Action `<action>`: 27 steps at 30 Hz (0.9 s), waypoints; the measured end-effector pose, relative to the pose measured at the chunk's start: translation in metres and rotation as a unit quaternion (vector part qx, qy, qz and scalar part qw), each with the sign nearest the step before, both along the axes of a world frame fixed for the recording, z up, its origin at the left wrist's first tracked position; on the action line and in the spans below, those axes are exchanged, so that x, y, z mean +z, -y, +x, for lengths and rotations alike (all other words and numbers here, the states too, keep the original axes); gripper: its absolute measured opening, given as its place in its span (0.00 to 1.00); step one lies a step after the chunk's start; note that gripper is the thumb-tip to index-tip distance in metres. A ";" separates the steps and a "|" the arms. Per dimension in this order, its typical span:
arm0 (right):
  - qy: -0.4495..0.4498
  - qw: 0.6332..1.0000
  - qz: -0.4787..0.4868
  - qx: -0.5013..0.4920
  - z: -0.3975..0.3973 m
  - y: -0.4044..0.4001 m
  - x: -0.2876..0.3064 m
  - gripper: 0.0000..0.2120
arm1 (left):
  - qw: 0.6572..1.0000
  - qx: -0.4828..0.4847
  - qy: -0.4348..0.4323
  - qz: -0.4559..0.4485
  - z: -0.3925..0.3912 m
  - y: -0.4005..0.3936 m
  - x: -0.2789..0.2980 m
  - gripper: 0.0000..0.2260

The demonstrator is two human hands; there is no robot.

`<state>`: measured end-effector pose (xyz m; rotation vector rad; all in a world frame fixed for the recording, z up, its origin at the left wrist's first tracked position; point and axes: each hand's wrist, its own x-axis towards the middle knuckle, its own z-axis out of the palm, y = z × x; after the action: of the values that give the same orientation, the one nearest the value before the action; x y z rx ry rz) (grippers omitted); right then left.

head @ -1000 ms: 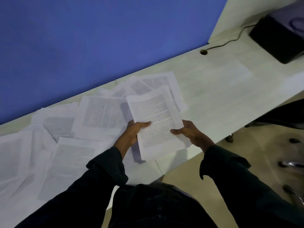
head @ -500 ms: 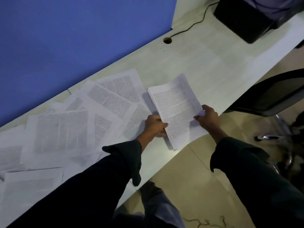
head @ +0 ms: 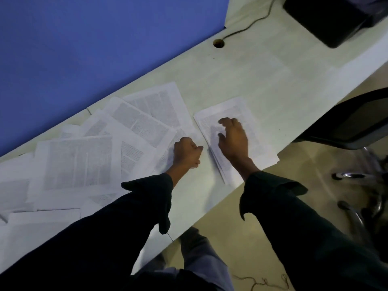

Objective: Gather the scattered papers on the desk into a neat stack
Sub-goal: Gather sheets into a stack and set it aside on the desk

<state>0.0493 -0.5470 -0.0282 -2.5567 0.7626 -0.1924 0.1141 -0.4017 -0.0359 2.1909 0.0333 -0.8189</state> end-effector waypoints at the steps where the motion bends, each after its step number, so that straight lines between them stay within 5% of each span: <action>1: 0.005 0.999 0.035 0.027 0.013 -0.015 0.000 0.20 | 1.000 0.010 0.018 0.011 0.006 -0.014 -0.002 0.11; 5: -0.008 0.986 0.081 0.142 0.062 -0.075 -0.003 0.20 | 0.990 0.027 0.113 0.080 0.026 -0.093 -0.005 0.09; 10: -0.123 0.954 0.016 0.274 0.118 -0.154 -0.015 0.37 | 0.950 0.206 0.166 0.164 0.030 -0.213 0.001 0.15; 15: -0.212 0.955 -0.005 0.206 0.160 -0.215 -0.011 0.59 | 0.868 0.433 0.014 0.243 0.030 -0.312 0.011 0.35; 19: -0.256 0.956 0.018 0.140 0.182 -0.228 -0.007 0.68 | 0.835 0.520 -0.062 0.170 0.042 -0.355 0.005 0.43; 24: -0.271 0.953 0.064 0.123 0.188 -0.244 -0.011 0.61 | 0.815 0.576 -0.067 0.007 0.055 -0.377 -0.046 0.54; 27: -0.267 0.945 0.134 0.130 0.183 -0.258 -0.013 0.56 | 0.817 0.575 -0.042 0.018 0.062 -0.356 -0.013 0.53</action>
<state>0.2320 -0.2892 -0.0409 -2.4225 0.5690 0.6686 0.1764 -0.0457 -0.0493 1.6789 1.2851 -0.1823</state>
